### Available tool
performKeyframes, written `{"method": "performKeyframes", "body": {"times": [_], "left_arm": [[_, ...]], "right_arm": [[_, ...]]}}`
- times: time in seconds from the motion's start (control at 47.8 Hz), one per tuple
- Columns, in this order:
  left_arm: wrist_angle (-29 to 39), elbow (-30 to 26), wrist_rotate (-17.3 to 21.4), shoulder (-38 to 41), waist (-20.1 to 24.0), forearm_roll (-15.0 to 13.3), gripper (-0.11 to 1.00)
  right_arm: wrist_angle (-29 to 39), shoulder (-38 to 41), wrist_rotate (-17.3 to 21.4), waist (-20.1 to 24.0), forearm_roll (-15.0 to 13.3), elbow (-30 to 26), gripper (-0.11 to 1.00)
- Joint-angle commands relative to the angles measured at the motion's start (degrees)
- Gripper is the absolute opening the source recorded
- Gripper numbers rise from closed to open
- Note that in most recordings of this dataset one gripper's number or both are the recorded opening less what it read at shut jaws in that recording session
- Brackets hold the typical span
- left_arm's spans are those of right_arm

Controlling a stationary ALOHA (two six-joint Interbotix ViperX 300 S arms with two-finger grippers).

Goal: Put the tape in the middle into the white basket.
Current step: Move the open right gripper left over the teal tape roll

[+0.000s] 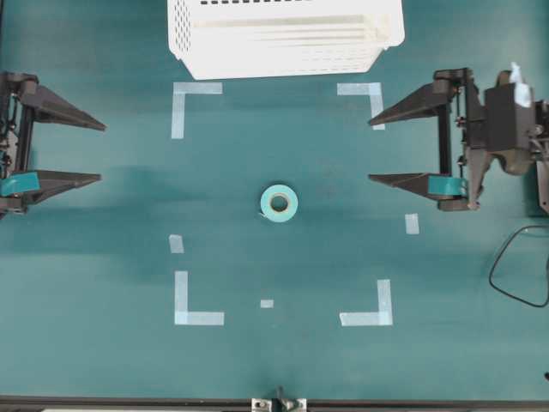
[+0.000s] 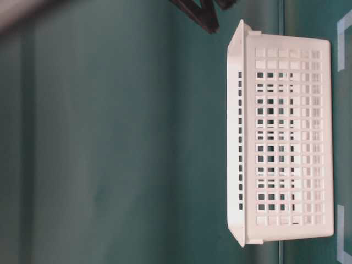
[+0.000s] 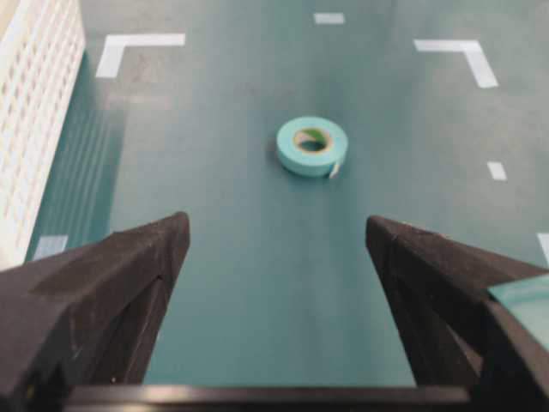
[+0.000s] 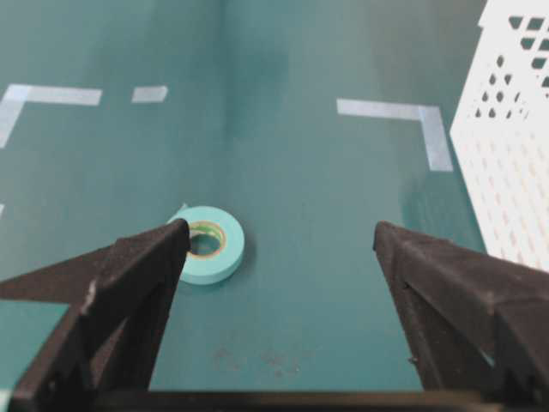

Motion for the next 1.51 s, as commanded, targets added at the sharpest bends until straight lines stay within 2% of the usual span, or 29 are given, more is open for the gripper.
{"method": "performKeyframes", "body": {"times": [0.0,0.105,0.439,0.795,1.15,1.485], "left_arm": [[0.35,0.44,0.0,-2.02,-0.53,0.0,0.51],[1.05,2.02,-0.09,-5.27,-0.62,-0.09,0.46],[5.98,5.27,-0.09,-12.83,-0.7,0.0,0.45],[5.01,7.91,0.44,-14.24,-0.7,0.0,0.45],[4.66,8.44,0.62,-14.59,-0.62,0.09,0.45],[5.36,10.72,0.26,-20.65,0.18,0.18,0.45]], "right_arm": [[-0.79,1.67,0.35,-0.09,0.0,-2.02,0.97],[-1.05,4.83,0.88,-0.09,-0.09,-3.34,0.97],[-1.05,12.74,0.88,-0.09,-0.09,-7.65,0.97],[-1.14,18.02,1.32,0.79,-0.09,-10.02,0.97],[-2.81,21.88,4.13,1.67,-0.09,-10.9,0.97],[-2.99,24.96,4.22,2.02,-0.09,-12.83,0.97]]}}
